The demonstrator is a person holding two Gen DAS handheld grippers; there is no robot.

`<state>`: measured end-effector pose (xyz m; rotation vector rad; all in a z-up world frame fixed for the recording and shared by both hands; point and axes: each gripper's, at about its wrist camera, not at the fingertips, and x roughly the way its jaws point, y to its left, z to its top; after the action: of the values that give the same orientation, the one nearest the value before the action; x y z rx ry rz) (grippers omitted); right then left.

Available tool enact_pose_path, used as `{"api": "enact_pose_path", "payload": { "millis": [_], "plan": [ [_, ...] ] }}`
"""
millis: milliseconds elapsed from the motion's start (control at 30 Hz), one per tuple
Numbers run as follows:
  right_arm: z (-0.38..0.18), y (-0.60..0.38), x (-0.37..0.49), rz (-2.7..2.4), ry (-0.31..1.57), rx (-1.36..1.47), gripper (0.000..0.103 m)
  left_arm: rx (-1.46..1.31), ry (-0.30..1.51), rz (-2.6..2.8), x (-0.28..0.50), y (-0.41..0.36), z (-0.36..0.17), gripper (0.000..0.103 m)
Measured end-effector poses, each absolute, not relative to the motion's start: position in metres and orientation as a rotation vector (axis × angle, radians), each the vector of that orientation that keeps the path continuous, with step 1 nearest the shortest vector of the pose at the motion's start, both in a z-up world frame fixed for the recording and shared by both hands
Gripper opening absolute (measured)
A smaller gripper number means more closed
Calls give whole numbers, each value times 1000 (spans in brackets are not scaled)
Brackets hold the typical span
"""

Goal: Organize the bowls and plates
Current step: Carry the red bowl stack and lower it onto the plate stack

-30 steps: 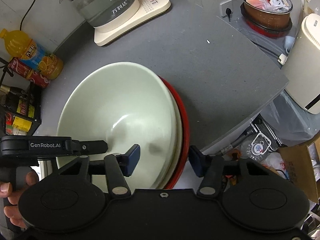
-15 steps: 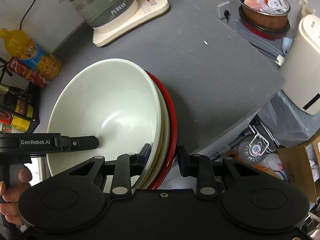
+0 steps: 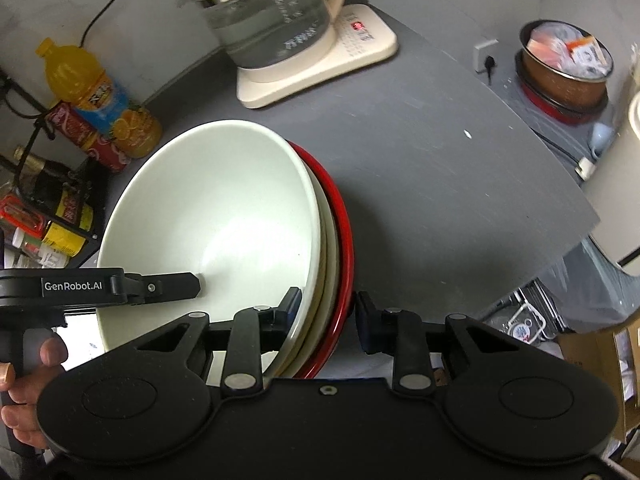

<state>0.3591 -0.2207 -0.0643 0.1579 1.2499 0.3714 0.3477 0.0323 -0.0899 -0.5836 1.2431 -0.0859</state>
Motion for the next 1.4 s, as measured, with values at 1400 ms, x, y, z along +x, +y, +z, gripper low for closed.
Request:
{"api": "enact_pose_path", "payload": {
  "millis": [1400],
  "plan": [
    [-25, -37, 312, 702, 1172, 3, 29, -768, 1040, 204, 218, 206, -49, 30]
  ]
}}
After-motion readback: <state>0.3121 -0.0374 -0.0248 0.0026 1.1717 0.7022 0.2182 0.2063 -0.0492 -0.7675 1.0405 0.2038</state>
